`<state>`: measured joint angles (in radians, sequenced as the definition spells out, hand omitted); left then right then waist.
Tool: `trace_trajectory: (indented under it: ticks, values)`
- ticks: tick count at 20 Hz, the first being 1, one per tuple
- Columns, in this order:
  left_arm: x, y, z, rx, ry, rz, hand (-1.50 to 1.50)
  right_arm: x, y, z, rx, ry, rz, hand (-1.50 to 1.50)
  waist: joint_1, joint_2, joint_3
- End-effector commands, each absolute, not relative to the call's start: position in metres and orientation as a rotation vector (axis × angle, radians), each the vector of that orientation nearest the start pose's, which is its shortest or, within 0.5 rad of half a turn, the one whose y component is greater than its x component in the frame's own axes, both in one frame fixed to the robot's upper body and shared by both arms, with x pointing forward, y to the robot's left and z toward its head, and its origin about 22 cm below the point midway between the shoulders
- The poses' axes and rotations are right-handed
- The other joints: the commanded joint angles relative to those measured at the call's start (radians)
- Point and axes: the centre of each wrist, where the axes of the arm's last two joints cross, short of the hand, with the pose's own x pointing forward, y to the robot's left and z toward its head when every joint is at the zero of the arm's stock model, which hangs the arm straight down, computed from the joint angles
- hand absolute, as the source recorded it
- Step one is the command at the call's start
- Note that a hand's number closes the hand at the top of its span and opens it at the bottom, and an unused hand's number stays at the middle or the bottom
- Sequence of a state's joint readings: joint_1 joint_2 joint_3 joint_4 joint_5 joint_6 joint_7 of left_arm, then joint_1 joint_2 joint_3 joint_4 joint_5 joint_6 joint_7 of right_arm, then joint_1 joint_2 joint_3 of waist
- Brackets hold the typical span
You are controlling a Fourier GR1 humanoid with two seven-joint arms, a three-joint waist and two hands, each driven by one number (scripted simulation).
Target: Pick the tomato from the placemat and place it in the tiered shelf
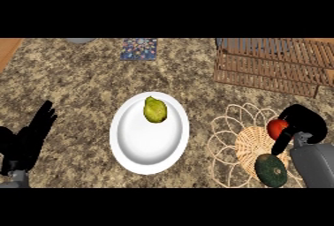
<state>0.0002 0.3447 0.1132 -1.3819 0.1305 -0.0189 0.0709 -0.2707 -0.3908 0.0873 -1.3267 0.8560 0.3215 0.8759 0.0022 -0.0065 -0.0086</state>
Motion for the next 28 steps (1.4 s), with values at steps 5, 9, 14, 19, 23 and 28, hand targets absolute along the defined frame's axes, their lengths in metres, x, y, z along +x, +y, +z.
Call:
trace_trajectory:
  ticks: [5, 9, 14, 19, 23, 28]
  values:
    - [0.225, 0.338, -0.006, 0.244, -1.329, -0.06, 0.0, 0.296, -0.277, 0.034, -1.134, -0.451, 0.853, 1.5, -0.001, 0.005, 0.009]
    - [0.244, 0.362, -0.005, 0.256, -1.342, -0.021, 0.0, 0.292, -0.283, 0.033, -1.217, -0.5, 0.87, 1.5, -0.005, 0.007, 0.008]
    - [0.235, 0.349, -0.002, 0.257, -1.333, -0.047, 0.0, 0.3, -0.247, 0.07, -1.109, -0.877, 1.047, 1.5, 0.005, 0.003, 0.009]
    - [0.244, 0.346, -0.002, 0.259, -1.325, -0.054, 0.0, 0.295, -0.214, 0.097, -0.909, -1.25, 1.268, 1.5, -0.007, 0.004, 0.009]
    - [0.232, 0.348, -0.009, 0.279, -1.328, -0.016, 0.0, 0.27, -0.217, 0.137, -0.898, -1.376, 1.185, 1.5, -0.016, 0.001, 0.008]
    - [0.222, 0.352, -0.013, 0.252, -1.309, -0.025, 0.0, 0.25, -0.246, 0.188, -0.875, -1.445, 1.04, 1.5, -0.014, 0.002, 0.008]
